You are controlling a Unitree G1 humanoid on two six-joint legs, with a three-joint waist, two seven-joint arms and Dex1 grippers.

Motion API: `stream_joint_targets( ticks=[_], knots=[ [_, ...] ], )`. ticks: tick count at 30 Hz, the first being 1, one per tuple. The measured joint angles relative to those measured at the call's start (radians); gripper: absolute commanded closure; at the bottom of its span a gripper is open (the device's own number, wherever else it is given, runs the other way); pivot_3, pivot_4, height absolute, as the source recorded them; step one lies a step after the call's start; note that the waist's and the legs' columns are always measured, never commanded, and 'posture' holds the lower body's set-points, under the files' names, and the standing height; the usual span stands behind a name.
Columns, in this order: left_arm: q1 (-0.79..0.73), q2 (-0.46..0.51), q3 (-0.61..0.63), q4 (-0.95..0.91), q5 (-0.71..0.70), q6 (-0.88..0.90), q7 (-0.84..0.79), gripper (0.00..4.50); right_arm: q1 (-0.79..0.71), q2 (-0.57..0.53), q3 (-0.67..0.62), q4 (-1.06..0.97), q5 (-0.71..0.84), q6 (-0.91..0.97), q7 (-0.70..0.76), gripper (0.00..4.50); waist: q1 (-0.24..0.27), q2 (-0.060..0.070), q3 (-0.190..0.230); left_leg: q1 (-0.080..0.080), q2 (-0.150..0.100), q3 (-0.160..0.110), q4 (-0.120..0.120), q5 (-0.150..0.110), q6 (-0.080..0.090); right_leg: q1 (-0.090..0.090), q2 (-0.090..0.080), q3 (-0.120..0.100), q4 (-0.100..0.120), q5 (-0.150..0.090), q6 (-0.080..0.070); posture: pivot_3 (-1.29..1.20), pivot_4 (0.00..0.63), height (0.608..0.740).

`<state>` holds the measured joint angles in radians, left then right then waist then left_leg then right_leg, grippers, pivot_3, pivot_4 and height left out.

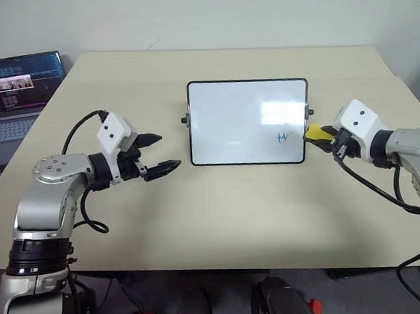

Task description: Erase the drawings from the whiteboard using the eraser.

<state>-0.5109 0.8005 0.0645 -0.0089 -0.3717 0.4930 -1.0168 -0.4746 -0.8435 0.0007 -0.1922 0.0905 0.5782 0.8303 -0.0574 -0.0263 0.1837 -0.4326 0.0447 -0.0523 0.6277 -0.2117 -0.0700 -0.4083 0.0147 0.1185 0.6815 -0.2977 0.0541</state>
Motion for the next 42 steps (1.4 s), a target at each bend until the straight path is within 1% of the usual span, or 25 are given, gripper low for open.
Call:
stream_joint_targets(
  ticks=[2, 4, 7, 9, 13, 18, 21, 24, 27, 29, 31, 37, 40, 42],
  knots=[
    [0.0, -0.001, 0.0, 0.0, 0.0, 0.0, 0.0, 0.0, 0.0, -0.001, 0.0, 0.001, 0.002, 0.0, -0.003, 3.52, 0.0, 0.0, 0.0, 0.0, 0.0, 0.0, 0.0, 0.0, 0.0, 0.0, 0.0, 0.0, 0.0, 0.0, 0.0, 0.0, 0.15, 0.74],
    [0.0, -0.016, 0.0, 0.0, -0.002, 0.0, 0.002, 0.0, -0.034, 0.032, 0.002, 0.016, 0.001, 0.0, -0.027, 3.52, -0.003, 0.0, 0.0, 0.001, 0.0, 0.0, 0.001, 0.0, 0.0, 0.001, 0.0, 0.0, 0.001, 0.0, 0.0, 0.0, 0.15, 0.74],
    [0.0, -0.059, -0.017, -0.009, -0.007, 0.001, 0.004, 0.0, -0.13, 0.148, 0.021, 0.032, 0.002, 0.004, -0.095, 3.52, -0.008, 0.0, 0.0, 0.002, 0.0, 0.0, 0.002, 0.0, 0.0, 0.001, 0.001, 0.0, 0.002, 0.0, 0.0, 0.0, 0.15, 0.74],
    [0.0, -0.083, -0.049, -0.021, 0.0, 0.0, 0.005, 0.0, -0.176, 0.23, 0.065, 0.058, -0.018, 0.0, -0.156, 3.52, -0.006, 0.0, 0.0, 0.002, 0.0, -0.001, 0.002, 0.0, 0.0, 0.002, 0.001, 0.0, 0.002, 0.0, 0.0, 0.0, 0.15, 0.74],
    [0.001, -0.094, -0.08, -0.018, 0.016, 0.0, 0.005, 0.0, -0.204, 0.316, 0.111, 0.247, -0.117, -0.014, -0.305, 3.52, 0.005, 0.0, 0.0, 0.001, -0.001, -0.001, 0.002, 0.0, 0.0, 0.002, -0.001, -0.001, 0.002, 0.001, 0.0, 0.0, 0.15, 0.74],
    [-0.021, -0.107, -0.088, -0.016, 0.02, 0.0, 0.005, 0.0, -0.241, 0.345, 0.141, 0.352, -0.181, -0.087, -0.379, 3.52, 0.004, 0.0, 0.0, 0.002, -0.001, -0.001, 0.003, 0.0, 0.0, 0.003, -0.001, -0.001, 0.003, 0.001, 0.0, 0.0, 0.15, 0.74],
    [-0.023, -0.108, -0.09, -0.016, 0.02, 0.0, 0.004, 0.0, -0.24, 0.349, 0.159, 0.385, -0.204, -0.138, -0.392, 3.52, 0.0, -0.001, -0.001, 0.005, -0.001, 0.0, 0.003, 0.001, -0.001, 0.004, -0.001, 0.0, 0.006, 0.001, 0.0, 0.0, 0.15, 0.74],
    [-0.023, -0.107, -0.091, -0.016, 0.02, 0.0, 0.004, 0.0, -0.191, 0.348, 0.185, 0.379, -0.223, -0.17, -0.367, 3.52, 0.0, -0.004, -0.003, 0.009, 0.0, -0.001, 0.003, 0.001, 0.0, 0.008, 0.0, 0.0, 0.008, 0.001, 0.0, 0.0, 0.15, 0.74],
    [-0.023, -0.107, -0.091, -0.017, 0.02, 0.001, 0.004, 0.0, -0.121, 0.342, 0.226, 0.351, -0.228, -0.19, -0.31, 3.52, -0.002, -0.004, -0.003, 0.023, 0.0, 0.0, 0.002, 0.0, 0.0, 0.022, 0.0, 0.0, 0.004, 0.0, 0.001, 0.0, 0.15, 0.74],
    [-0.023, -0.107, -0.091, -0.017, 0.02, 0.001, 0.004, 0.0, -0.078, 0.341, 0.253, 0.329, -0.228, -0.193, -0.271, 3.52, -0.008, -0.004, -0.003, 0.029, 0.0, 0.0, 0.001, 0.0, 0.0, 0.029, 0.001, 0.001, 0.0, -0.002, 0.005, 0.0, 0.15, 0.74],
    [-0.023, -0.107, -0.091, -0.017, 0.02, 0.001, 0.004, 0.0, -0.045, 0.342, 0.275, 0.311, -0.228, -0.193, -0.242, 3.52, -0.015, -0.004, -0.003, 0.034, 0.0, 0.001, 0.002, 0.0, 0.0, 0.034, 0.001, 0.002, 0.0, -0.002, 0.006, 0.0, 0.15, 0.74],
    [-0.023, -0.106, -0.091, -0.014, 0.021, 0.0, 0.004, 0.0, -0.063, 0.35, 0.274, 0.326, -0.23, -0.18, -0.25, 3.52, -0.025, -0.005, -0.003, 0.034, 0.0, 0.001, 0.002, 0.001, 0.0, 0.035, 0.001, 0.002, 0.0, 0.0, 0.007, 0.0, 0.15, 0.74],
    [-0.026, -0.107, -0.093, -0.011, 0.021, -0.001, 0.003, 0.0, -0.108, 0.366, 0.269, 0.367, -0.234, -0.18, -0.29, 3.52, -0.029, -0.005, -0.003, 0.034, 0.0, 0.001, 0.002, 0.001, 0.0, 0.034, 0.001, 0.003, 0.0, 0.0, 0.008, 0.0, 0.15, 0.74],
    [-0.032, -0.107, -0.096, -0.01, 0.021, -0.002, 0.003, 0.0, -0.155, 0.372, 0.244, 0.406, -0.24, -0.178, -0.338, 3.52, -0.03, -0.005, -0.003, 0.034, 0.0, 0.001, 0.002, 0.001, 0.001, 0.034, 0.001, 0.004, 0.0, 0.001, 0.008, 0.0, 0.15, 0.74]
  ],
)
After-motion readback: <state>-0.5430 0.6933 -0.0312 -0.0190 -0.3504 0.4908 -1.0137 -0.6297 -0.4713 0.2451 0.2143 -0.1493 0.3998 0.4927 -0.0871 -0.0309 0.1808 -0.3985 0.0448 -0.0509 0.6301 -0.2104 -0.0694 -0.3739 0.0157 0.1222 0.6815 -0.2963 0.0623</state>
